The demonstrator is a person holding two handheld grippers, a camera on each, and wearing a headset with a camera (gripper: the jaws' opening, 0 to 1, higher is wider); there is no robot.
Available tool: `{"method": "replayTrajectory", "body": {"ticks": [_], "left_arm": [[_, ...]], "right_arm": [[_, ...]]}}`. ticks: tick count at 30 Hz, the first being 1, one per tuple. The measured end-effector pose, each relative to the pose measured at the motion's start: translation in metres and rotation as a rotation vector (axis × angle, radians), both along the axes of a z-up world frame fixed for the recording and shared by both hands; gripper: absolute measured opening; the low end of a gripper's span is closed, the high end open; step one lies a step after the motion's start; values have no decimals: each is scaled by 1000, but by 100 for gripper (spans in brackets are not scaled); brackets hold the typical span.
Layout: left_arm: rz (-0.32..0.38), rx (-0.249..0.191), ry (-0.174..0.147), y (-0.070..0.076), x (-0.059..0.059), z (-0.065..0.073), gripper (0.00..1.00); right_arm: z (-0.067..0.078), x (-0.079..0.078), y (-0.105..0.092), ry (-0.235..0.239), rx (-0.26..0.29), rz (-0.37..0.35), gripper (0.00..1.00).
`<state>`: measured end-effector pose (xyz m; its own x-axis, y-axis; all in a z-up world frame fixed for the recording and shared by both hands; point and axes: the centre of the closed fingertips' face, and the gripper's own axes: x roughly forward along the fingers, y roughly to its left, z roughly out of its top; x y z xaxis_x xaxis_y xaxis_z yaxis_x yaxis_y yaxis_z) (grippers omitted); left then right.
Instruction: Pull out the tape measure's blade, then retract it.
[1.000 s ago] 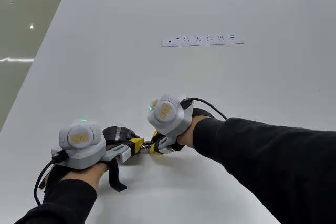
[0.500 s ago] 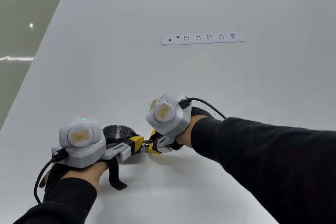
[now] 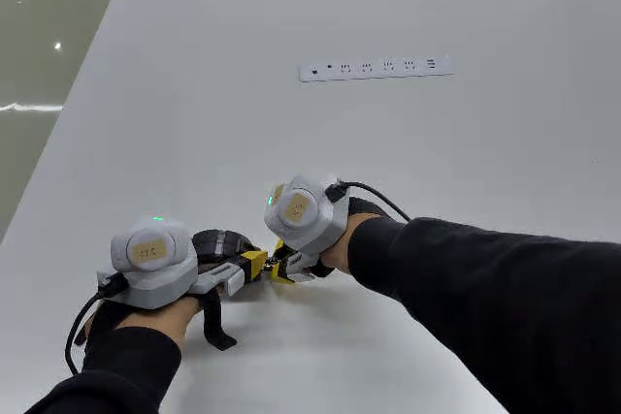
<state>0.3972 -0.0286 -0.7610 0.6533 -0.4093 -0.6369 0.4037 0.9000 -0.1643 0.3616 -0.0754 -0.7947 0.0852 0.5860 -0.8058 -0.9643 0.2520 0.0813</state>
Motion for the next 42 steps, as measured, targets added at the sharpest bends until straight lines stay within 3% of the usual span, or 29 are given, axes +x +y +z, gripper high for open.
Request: {"method": "replayTrajectory", "body": {"ticks": [30,42], "left_arm": [[-5,8,-14,-1,-1,0,60],[-6,14,-16,-2,-1,-1,61]], "right_arm": [[0,0,8,-1,16,-26,11],[0,0,8,-15,-3,-23,11]]}}
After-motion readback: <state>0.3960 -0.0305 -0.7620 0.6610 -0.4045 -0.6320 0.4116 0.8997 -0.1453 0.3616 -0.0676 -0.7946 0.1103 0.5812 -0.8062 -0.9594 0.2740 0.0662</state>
